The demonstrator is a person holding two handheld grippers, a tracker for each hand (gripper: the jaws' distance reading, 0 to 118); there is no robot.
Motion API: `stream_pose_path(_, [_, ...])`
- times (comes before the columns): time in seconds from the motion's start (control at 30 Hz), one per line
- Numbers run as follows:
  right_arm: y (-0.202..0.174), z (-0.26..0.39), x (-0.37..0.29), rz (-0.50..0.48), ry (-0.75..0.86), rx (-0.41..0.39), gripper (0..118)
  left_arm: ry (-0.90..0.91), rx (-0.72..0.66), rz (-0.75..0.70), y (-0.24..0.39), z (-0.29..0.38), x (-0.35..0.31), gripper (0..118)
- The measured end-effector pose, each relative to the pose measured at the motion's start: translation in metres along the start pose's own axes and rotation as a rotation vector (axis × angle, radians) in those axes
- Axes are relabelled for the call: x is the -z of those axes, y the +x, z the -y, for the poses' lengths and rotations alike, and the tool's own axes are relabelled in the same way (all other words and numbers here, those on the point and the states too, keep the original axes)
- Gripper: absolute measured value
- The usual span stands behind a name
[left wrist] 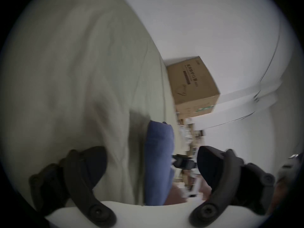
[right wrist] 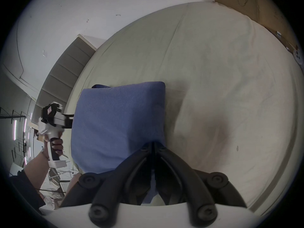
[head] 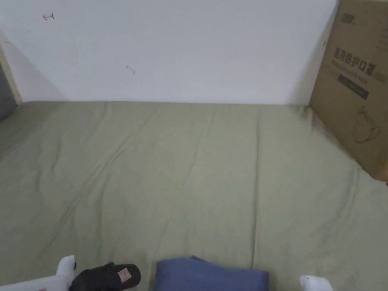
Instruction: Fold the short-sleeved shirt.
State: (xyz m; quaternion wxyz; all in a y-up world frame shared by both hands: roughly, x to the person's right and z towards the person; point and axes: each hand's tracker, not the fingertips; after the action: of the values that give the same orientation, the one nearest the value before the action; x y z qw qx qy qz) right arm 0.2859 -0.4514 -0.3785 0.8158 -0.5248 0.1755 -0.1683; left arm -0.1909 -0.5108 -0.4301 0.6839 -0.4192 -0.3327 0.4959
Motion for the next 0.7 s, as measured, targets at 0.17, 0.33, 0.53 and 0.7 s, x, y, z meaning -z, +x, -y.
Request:
stream_pose_path(0.17, [0.004,0.000,0.000,-0.022,-0.005,0.054,3,-0.211,-0.057,0.217,-0.004,0.019,0.068,114])
stream_pose_path(0.33, [0.004,0.000,0.000,-0.022,-0.009,0.076,3,-0.194,0.049,0.166,0.002,0.028,0.093,93])
stream_pose_path(0.53, [0.001,0.003,-0.002,-0.028,0.008,0.104,3,-0.102,0.143,-0.160,0.014,0.036,0.089,19])
stream_pose_path(0.7, [-0.015,0.008,-0.035,-0.048,0.053,0.119,3,-0.086,0.293,-0.225,0.076,0.037,0.068,19])
